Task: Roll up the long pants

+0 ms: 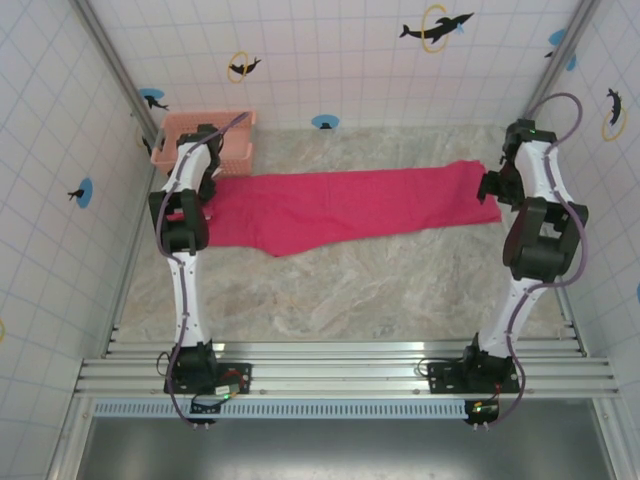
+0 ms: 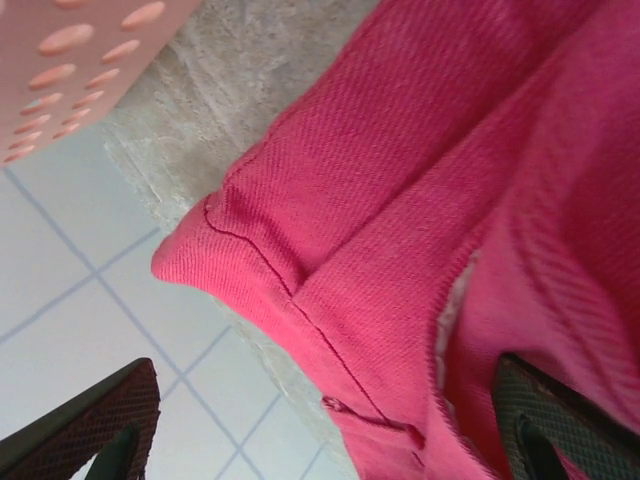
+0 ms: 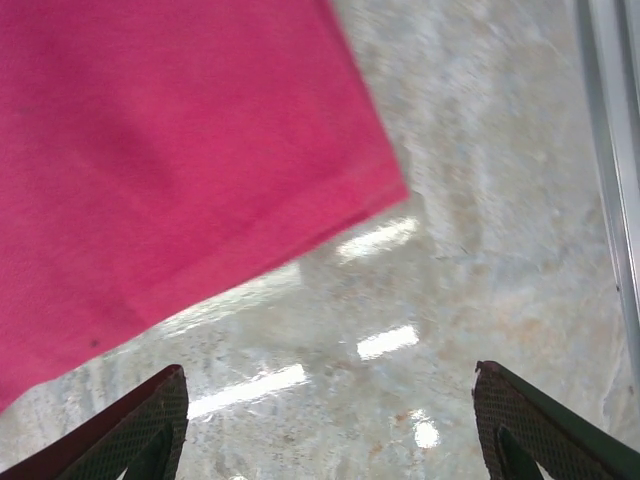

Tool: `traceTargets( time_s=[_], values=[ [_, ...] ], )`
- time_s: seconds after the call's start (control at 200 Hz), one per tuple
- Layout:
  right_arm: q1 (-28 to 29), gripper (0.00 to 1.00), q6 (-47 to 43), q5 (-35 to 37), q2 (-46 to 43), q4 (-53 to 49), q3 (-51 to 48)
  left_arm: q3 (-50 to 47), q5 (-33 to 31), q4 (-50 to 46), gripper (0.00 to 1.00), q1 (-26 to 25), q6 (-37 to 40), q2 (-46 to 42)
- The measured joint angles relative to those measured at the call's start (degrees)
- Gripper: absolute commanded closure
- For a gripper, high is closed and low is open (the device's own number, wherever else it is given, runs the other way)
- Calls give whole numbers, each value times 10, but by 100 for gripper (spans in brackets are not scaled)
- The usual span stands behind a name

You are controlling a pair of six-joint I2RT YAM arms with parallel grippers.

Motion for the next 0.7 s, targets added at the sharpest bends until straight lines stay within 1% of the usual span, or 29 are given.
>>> traceTargets(
  time_s=[0.01,0.035,0.155,0.235,0.385,0.455,0.54,0.616,0.701],
  values=[
    [-3,23,3,-2,-1,2,-5,-1,0,2,4,1,2,0],
    [-9,23,10,-11,-6,6,-18,-4,0,5,3,3,4,-2],
    [-25,23,50,-57,-17,28,-81,-30,0,18,3,9,9,-25],
    [-25,23,69,-82,-17,37,-100,-44,1,25,3,9,3,-48],
    [-17,23,88,-106,-17,57,-100,-104,-7,65,3,-3,-7,-144],
    [-14,24,91,-113,-17,61,-100,-162,-23,99,3,-21,-3,-210],
    [-13,24,92,-120,-17,63,-100,-246,-35,139,3,-55,0,-289],
    [-12,24,91,-123,-17,65,-100,-308,-34,158,9,-89,-2,-338],
    [-12,25,89,-126,-17,70,-100,-361,-34,162,16,-122,-6,-362]
  ],
)
